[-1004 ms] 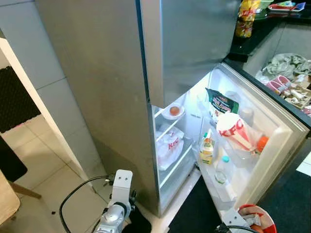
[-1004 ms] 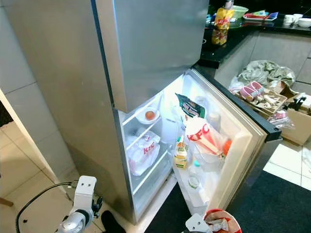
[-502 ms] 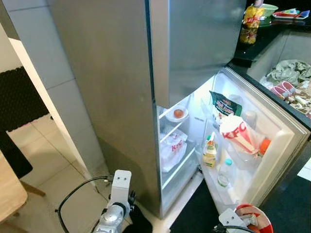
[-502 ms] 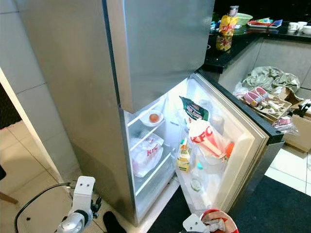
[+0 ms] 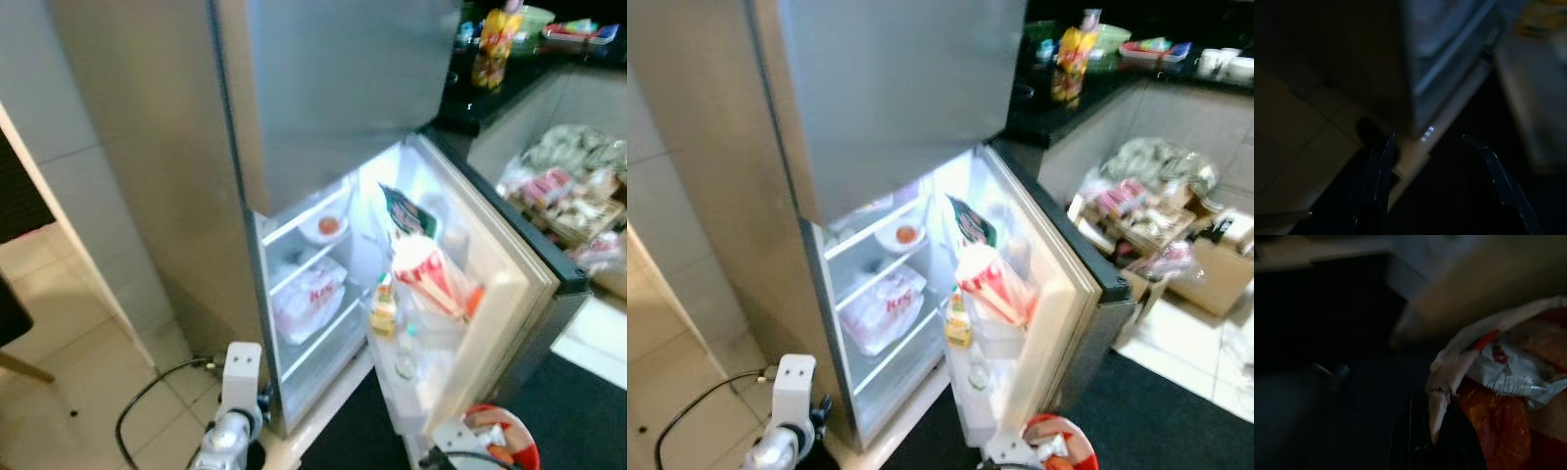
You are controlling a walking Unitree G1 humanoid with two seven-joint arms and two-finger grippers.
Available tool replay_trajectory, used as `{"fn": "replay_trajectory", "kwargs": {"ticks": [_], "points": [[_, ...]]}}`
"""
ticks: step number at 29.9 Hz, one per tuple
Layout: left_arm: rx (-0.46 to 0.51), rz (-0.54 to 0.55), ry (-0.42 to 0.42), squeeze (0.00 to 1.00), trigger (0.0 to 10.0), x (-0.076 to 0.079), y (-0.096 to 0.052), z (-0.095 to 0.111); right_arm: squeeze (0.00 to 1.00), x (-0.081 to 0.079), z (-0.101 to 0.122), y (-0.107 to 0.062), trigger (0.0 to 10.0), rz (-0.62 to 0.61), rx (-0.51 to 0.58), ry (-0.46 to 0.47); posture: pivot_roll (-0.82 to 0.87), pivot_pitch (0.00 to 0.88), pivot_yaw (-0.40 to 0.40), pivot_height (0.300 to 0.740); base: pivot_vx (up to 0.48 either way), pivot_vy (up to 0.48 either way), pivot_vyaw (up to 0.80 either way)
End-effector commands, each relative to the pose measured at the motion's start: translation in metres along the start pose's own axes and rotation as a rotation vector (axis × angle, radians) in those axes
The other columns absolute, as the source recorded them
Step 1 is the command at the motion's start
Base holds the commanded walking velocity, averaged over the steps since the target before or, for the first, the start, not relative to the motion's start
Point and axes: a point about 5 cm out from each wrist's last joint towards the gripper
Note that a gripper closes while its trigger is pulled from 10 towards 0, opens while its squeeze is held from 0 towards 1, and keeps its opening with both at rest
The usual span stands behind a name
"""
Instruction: Restocking fridge
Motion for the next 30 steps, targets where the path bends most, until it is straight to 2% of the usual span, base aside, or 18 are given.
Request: {"fn": "replay_trajectory", "kwargs": {"ticks": [1, 9, 12, 14, 16, 19, 24, 26, 28, 30], "points": [[-0.002, 0.012, 0.005, 0.0, 10.0, -0.004, -0.001, -0.001, 0.0, 0.003, 0.01, 0.001, 10.0, -0.016, 0.039, 0.003, -0.04, 0.0, -0.014, 0.74, 0.0, 0.0, 0.0], [-0.007, 0.032, 0.005, 0.0, 10.0, -0.009, -0.001, -0.001, 0.0, 0.007, 0.011, 0.001, 10.0, -0.008, 0.045, 0.004, -0.04, 0.0, -0.011, 0.74, 0.0, 0.0, 0.0], [-0.008, 0.035, 0.008, 0.0, 10.0, -0.011, -0.002, -0.001, 0.0, 0.004, 0.012, 0.001, 10.0, 0.04, 0.051, 0.004, -0.03, 0.0, -0.009, 0.74, 0.0, 0.0, 0.0], [-0.015, 0.037, 0.013, 0.0, 10.0, -0.013, -0.002, -0.002, 0.0, -0.01, 0.023, 0.002, 10.0, 0.163, 0.099, -0.013, -0.04, 0.001, -0.004, 0.74, 0.0, 0.0, 0.0], [-0.018, 0.036, 0.017, 0.0, 10.0, -0.014, -0.003, -0.002, 0.0, -0.014, 0.027, 0.002, 10.0, 0.194, 0.115, -0.027, -0.04, 0.001, -0.004, 0.74, 0.0, 0.0, 0.0], [-0.021, 0.031, 0.034, 0.0, 10.0, -0.015, -0.003, -0.003, 0.0, -0.025, 0.046, 0.004, 10.0, 0.263, 0.154, -0.102, -0.04, 0.008, -0.005, 0.74, 0.0, 0.0, 0.0], [-0.026, 0.032, 0.033, 0.0, 10.0, -0.016, -0.005, -0.006, 0.0, -0.04, 0.085, 0.004, 10.0, 0.331, 0.195, -0.198, -0.03, 0.014, -0.014, 0.74, 0.0, 0.0, 0.0], [-0.026, 0.032, 0.033, 0.0, 10.0, -0.016, -0.005, -0.006, 0.0, -0.042, 0.088, 0.004, 10.0, 0.335, 0.2, -0.205, -0.03, 0.014, -0.014, 0.74, 0.0, 0.0, 0.0], [-0.029, 0.032, 0.034, 0.0, 10.0, -0.017, -0.006, -0.007, 0.0, -0.049, 0.111, 0.003, 10.0, 0.32, 0.24, -0.198, -0.03, 0.017, -0.013, 0.74, 0.0, 0.0, 0.0], [-0.029, 0.032, 0.034, 0.0, 10.0, -0.017, -0.006, -0.007, 0.0, -0.049, 0.111, 0.003, 10.0, 0.32, 0.24, -0.198, -0.03, 0.017, -0.013, 0.74, 0.0, 0.0, 0.0]]}}
Point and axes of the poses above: a point about 5 cm out from each wrist's last joint towards the gripper, its own y axis pointing out of the wrist towards the gripper, its own z axis along the axis of the wrist's last joint, x = y × z, and after that the axes turned 13 degrees about -y, right-handed
